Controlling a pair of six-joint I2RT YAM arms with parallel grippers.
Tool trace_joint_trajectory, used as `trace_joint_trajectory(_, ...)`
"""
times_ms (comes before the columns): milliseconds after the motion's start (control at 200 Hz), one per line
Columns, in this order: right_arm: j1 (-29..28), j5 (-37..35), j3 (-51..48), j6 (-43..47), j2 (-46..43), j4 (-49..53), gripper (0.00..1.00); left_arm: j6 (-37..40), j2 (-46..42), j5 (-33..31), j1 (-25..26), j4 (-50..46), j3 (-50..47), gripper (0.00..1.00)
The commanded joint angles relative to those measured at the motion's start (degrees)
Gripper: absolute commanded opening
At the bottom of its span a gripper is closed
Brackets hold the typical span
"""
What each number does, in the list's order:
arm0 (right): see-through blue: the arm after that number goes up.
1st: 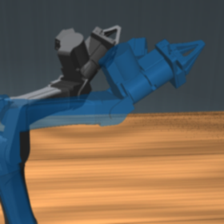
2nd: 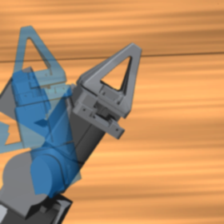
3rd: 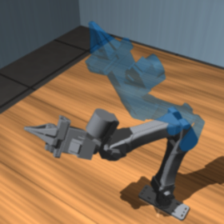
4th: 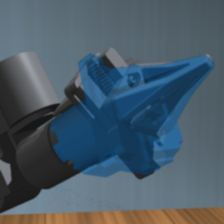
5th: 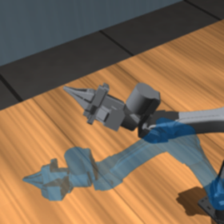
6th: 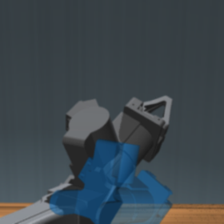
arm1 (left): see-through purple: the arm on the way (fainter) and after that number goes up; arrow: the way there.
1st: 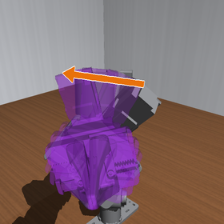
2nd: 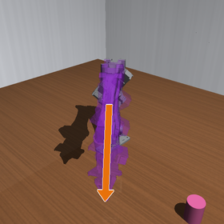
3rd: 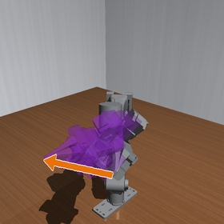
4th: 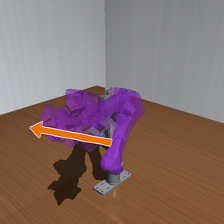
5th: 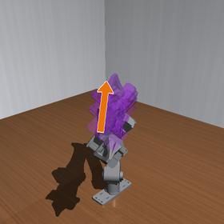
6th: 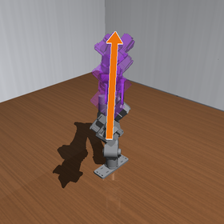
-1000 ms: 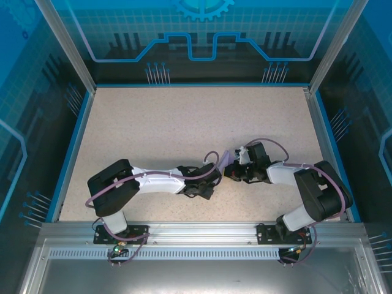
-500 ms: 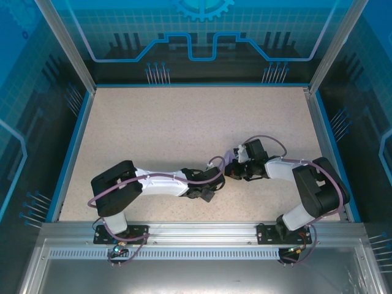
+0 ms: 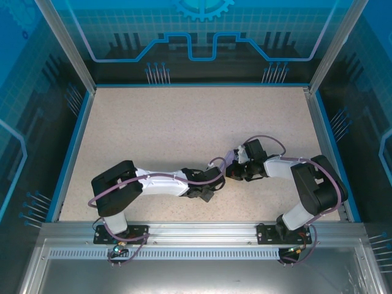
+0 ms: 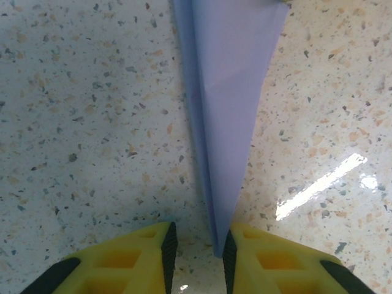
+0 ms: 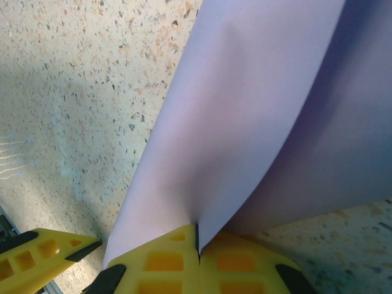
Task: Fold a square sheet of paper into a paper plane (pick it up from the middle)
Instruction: Fold the wing for the fifth time at the center of the table.
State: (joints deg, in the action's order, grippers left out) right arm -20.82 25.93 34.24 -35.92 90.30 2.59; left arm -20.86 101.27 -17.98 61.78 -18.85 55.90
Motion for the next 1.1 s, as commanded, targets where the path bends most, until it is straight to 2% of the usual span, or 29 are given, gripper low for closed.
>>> trace_joint_trajectory(0,1.0,-2.2,0.6,1.4,1.2,3.3,0.00,0.0,-3.1,0.4,0.4,-3.1,0.0,0.32)
trace_joint_trajectory(220,1.0,-2.6,0.3,1.7,1.5,3.7,0.00,-1.1,-8.8,4.1,-0.3,-2.4,-0.3,0.35)
trace_joint_trajectory(345,1.1,-2.9,0.2,2.0,1.6,3.9,0.00,-3.1,-11.2,9.8,-3.6,0.2,-1.5,0.35)
trace_joint_trajectory(450,1.0,-2.7,0.0,2.0,1.9,3.7,0.00,-5.2,-11.4,14.4,-6.8,5.1,-3.5,0.30)
trace_joint_trajectory(560,1.0,-2.6,-0.2,1.9,1.9,3.6,0.00,-6.2,-9.6,16.2,-8.1,8.0,-3.4,0.21)
trace_joint_trajectory(680,1.0,-2.6,-0.3,1.7,2.0,3.4,0.00,-6.4,-6.2,18.2,-8.6,10.0,-2.3,0.17)
trace_joint_trajectory(825,1.1,-2.6,-0.4,1.3,2.3,3.0,0.00,-6.3,-3.0,20.2,-8.6,11.9,-1.4,0.14)
trace_joint_trajectory(1095,1.0,-2.1,-0.2,1.1,3.2,2.4,0.00,-5.2,0.1,19.9,-8.8,10.9,-0.5,0.12)
